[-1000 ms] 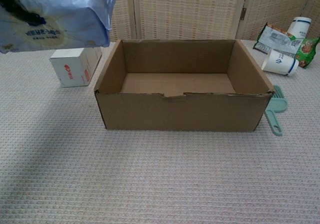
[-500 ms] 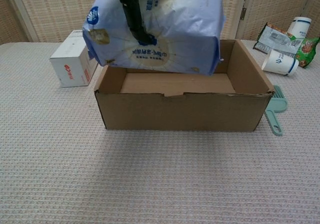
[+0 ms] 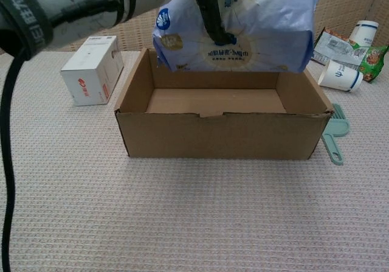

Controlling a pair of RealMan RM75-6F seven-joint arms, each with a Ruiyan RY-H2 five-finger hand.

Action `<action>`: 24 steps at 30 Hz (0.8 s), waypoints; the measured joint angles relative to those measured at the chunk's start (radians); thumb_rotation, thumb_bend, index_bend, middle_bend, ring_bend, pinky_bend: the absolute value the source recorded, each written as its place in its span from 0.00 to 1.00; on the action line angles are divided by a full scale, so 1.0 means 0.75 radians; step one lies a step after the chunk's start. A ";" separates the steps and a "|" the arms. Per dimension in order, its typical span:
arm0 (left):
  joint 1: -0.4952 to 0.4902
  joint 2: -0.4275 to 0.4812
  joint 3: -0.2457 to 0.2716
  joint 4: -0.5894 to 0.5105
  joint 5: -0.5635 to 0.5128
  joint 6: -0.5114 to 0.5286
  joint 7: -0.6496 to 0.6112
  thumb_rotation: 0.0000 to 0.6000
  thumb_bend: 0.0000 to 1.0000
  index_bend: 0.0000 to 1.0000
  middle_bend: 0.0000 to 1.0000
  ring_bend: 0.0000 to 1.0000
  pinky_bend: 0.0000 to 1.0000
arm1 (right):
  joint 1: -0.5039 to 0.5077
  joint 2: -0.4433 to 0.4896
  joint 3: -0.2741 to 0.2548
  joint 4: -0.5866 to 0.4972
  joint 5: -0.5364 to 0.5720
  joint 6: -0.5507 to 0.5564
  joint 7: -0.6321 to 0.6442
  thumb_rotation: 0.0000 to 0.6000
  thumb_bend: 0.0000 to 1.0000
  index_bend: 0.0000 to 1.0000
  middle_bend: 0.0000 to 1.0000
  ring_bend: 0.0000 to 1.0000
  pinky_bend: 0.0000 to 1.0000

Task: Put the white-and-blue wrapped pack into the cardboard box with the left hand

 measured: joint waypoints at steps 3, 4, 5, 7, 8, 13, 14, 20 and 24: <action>0.008 -0.032 0.006 0.061 0.031 0.001 -0.047 1.00 0.27 0.57 0.67 0.64 0.70 | 0.000 -0.003 0.001 0.002 0.008 -0.004 -0.008 1.00 0.00 0.06 0.03 0.00 0.00; 0.011 -0.045 0.009 0.088 0.038 0.001 -0.065 1.00 0.26 0.57 0.67 0.64 0.70 | 0.000 -0.005 0.002 0.003 0.010 -0.004 -0.012 1.00 0.00 0.06 0.03 0.00 0.00; 0.014 -0.058 0.011 0.118 0.050 0.000 -0.085 1.00 0.26 0.57 0.67 0.64 0.70 | -0.001 -0.006 0.004 0.004 0.014 -0.004 -0.016 1.00 0.00 0.06 0.03 0.00 0.00; 0.022 -0.091 0.016 0.191 0.085 -0.001 -0.130 1.00 0.27 0.56 0.66 0.64 0.70 | -0.001 -0.008 0.005 0.004 0.016 -0.004 -0.019 1.00 0.00 0.06 0.03 0.00 0.00; 0.026 -0.105 0.018 0.222 0.101 -0.001 -0.149 1.00 0.27 0.56 0.66 0.64 0.70 | -0.002 -0.008 0.005 0.004 0.017 -0.004 -0.021 1.00 0.00 0.06 0.03 0.00 0.00; 0.049 -0.165 0.029 0.361 0.154 -0.033 -0.228 1.00 0.25 0.47 0.57 0.55 0.64 | -0.002 -0.012 0.007 0.006 0.018 -0.003 -0.027 1.00 0.00 0.06 0.03 0.00 0.00; 0.054 -0.172 0.031 0.374 0.158 -0.043 -0.238 1.00 0.25 0.42 0.52 0.50 0.61 | -0.002 -0.013 0.007 0.007 0.019 -0.004 -0.027 1.00 0.00 0.06 0.03 0.00 0.00; 0.075 -0.153 0.039 0.356 0.126 -0.124 -0.248 1.00 0.19 0.00 0.00 0.00 0.13 | 0.001 -0.015 0.006 0.006 0.022 -0.015 -0.033 1.00 0.00 0.06 0.03 0.00 0.00; 0.089 -0.138 0.037 0.342 0.136 -0.125 -0.260 1.00 0.18 0.00 0.00 0.00 0.10 | -0.002 -0.015 0.005 0.004 0.017 -0.009 -0.034 1.00 0.00 0.06 0.03 0.00 0.00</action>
